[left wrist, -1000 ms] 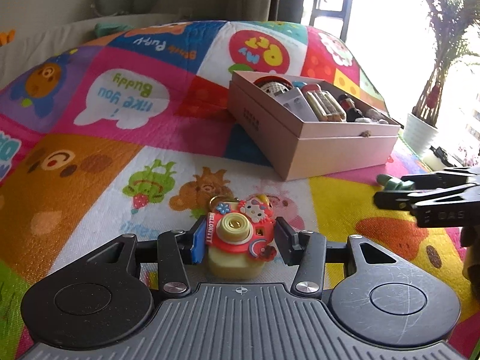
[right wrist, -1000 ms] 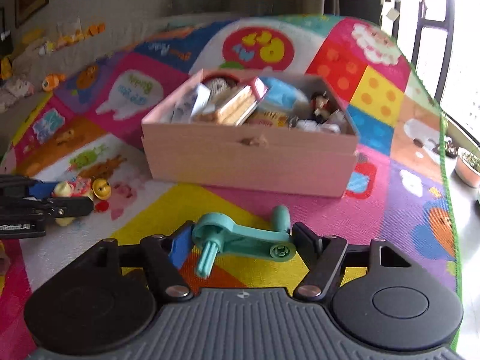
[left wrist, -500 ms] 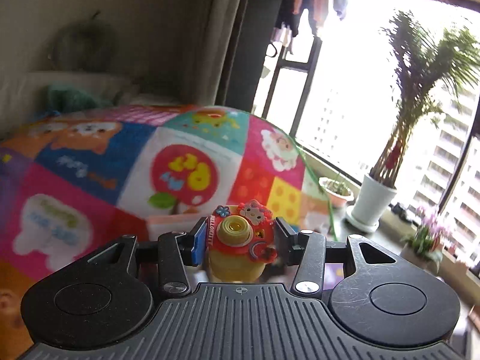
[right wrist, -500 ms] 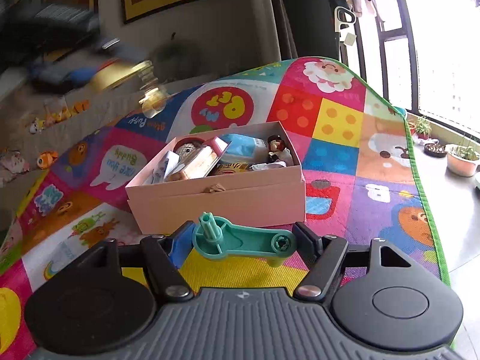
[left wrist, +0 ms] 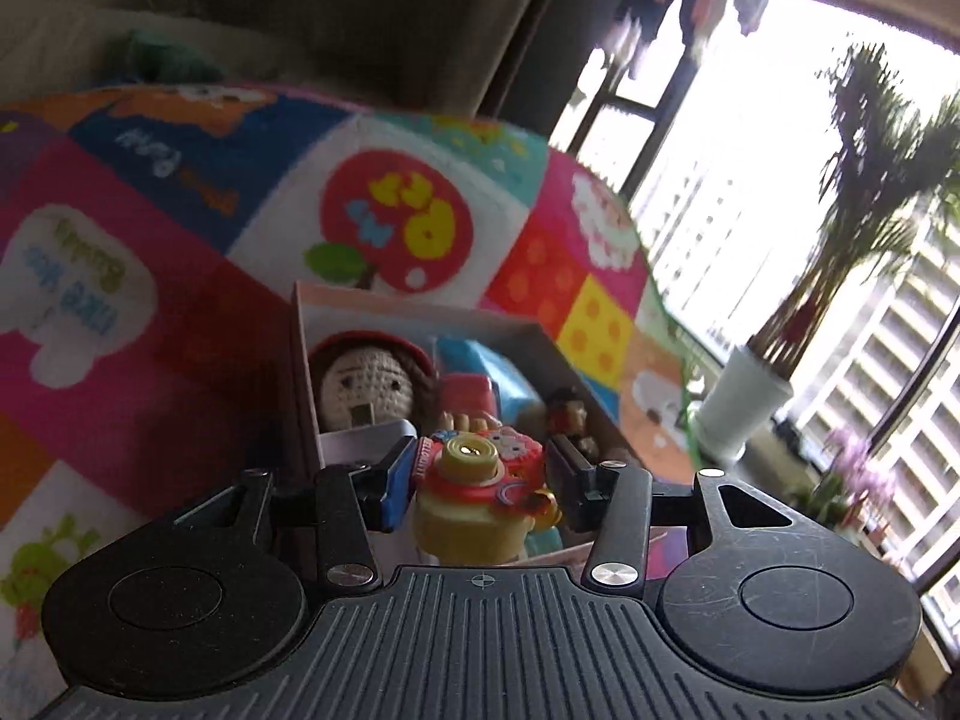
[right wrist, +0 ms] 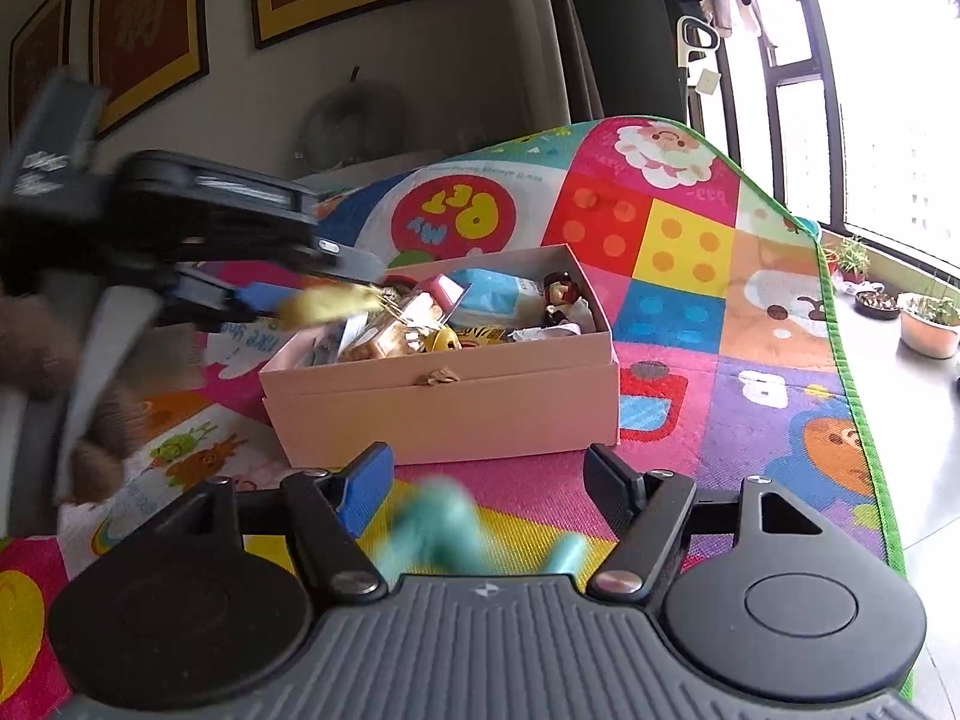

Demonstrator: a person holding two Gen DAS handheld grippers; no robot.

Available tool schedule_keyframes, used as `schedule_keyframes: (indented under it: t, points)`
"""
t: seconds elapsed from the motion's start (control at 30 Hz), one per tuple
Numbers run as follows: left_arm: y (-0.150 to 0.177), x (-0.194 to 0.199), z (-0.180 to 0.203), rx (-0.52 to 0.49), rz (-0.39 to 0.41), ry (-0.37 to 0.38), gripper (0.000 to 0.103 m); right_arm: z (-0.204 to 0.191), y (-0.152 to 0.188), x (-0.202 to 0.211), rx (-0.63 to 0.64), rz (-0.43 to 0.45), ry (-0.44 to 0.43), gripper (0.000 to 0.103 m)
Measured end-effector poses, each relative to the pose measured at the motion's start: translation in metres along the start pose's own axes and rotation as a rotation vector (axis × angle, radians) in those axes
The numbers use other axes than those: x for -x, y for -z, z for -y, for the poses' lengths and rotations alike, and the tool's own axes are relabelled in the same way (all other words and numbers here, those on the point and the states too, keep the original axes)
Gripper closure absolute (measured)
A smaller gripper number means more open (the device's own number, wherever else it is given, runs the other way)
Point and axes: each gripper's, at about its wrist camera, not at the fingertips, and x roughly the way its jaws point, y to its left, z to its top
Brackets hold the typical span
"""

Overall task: Organize objects
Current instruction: 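Lower the lens toy into the box with the left tool while the right tool carries the crank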

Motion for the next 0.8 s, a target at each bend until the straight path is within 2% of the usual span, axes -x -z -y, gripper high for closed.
schedule_keyframes:
  t: [0.1, 0.2, 0.3, 0.4, 0.47, 0.53, 0.6, 0.67, 0.8]
  points:
    - [-0.006, -0.011, 0.013, -0.025, -0.069, 0.030, 0.052, 0.000, 0.000, -0.003, 0.000, -0.013, 0.010, 0.032]
    - [-0.010, -0.022, 0.026, -0.030, -0.086, 0.043, 0.052, 0.002, 0.000, -0.003, -0.014, -0.006, 0.024, 0.032]
    - [-0.020, -0.030, 0.035, -0.024, -0.071, 0.049, 0.052, 0.003, 0.000, -0.001, -0.017, -0.006, 0.027, 0.032]
    - [-0.037, -0.032, 0.054, -0.063, -0.005, 0.110, 0.052, 0.002, 0.000, -0.003, -0.007, -0.020, 0.019, 0.026]
    - [-0.044, -0.044, 0.069, -0.136, 0.008, 0.069, 0.051, 0.001, 0.000, -0.002, -0.003, -0.011, 0.019, 0.021]
    - [-0.045, -0.077, 0.076, -0.165, -0.126, -0.012, 0.052, 0.001, 0.001, -0.001, -0.003, -0.006, 0.019, 0.020]
    - [-0.038, -0.092, 0.074, -0.141, -0.155, -0.028, 0.052, 0.002, 0.001, 0.000, -0.008, 0.000, 0.020, 0.018]
    - [-0.034, -0.092, 0.074, -0.153, -0.127, -0.058, 0.052, 0.003, 0.001, 0.001, -0.015, 0.011, 0.021, 0.014]
    - [-0.038, -0.065, 0.058, -0.072, 0.025, -0.035, 0.053, 0.003, 0.001, 0.001, -0.012, 0.007, 0.009, 0.010]
